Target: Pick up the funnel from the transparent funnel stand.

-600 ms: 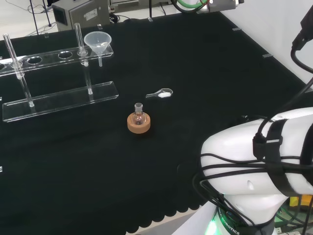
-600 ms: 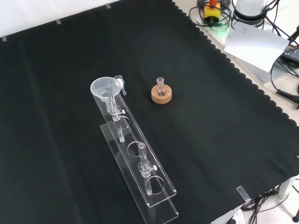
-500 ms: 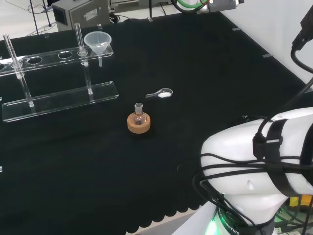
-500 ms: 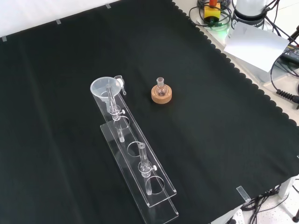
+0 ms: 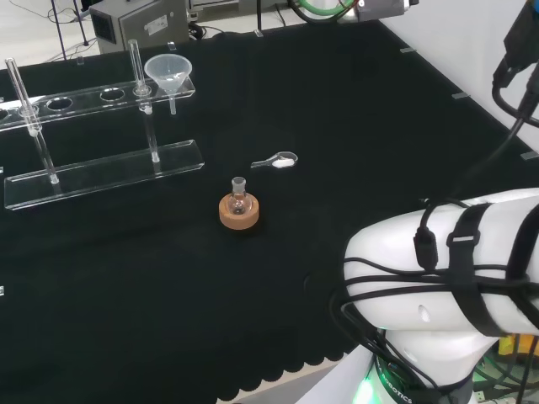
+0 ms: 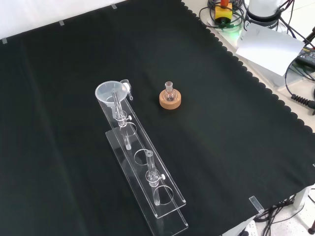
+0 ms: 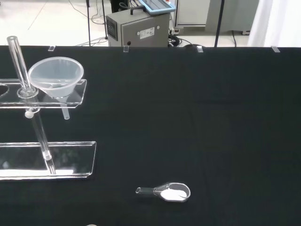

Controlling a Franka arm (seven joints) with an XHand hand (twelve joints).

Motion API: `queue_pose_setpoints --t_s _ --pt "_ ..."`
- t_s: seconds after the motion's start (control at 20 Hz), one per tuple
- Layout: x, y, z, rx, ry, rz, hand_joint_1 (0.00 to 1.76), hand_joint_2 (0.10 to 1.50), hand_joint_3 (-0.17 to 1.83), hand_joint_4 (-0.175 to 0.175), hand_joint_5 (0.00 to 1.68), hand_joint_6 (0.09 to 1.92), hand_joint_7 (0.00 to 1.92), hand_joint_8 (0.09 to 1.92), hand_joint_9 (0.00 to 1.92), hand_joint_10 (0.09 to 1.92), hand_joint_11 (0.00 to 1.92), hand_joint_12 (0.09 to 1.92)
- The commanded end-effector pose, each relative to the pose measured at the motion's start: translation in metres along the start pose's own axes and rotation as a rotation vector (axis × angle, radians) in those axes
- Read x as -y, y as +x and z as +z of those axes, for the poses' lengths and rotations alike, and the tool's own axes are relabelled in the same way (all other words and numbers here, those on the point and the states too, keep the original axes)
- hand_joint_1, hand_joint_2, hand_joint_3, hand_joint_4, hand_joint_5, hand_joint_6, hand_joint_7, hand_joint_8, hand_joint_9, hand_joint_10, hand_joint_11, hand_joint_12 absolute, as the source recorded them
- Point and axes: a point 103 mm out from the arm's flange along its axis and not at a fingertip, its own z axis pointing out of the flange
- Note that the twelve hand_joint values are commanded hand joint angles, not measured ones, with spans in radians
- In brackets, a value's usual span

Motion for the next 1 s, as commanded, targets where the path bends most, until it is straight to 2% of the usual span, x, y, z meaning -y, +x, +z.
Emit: queue_pose_setpoints --t_s 0.05,0.3,0.45,1.0 --pt "-0.023 -0.017 0.015 -0.019 0.017 0.02 0.0 1.2 0.43 0.003 0.22 0.09 0.0 0.44 0.16 0.62 0.0 1.35" --pt "-0.043 -0.014 0.031 -0.024 0.036 0.028 0.0 1.2 0.43 0.002 0.23 0.09 0.0 0.43 0.16 0.62 0.0 1.35" --pt "-0.058 -0.011 0.044 -0.025 0.068 0.025 0.0 1.22 0.39 0.003 0.24 0.09 0.0 0.43 0.16 0.61 0.0 1.35" --pt "-0.144 0.015 0.095 0.0 0.165 -0.051 0.0 1.22 0.37 0.005 0.24 0.09 0.0 0.4 0.16 0.61 0.0 1.34"
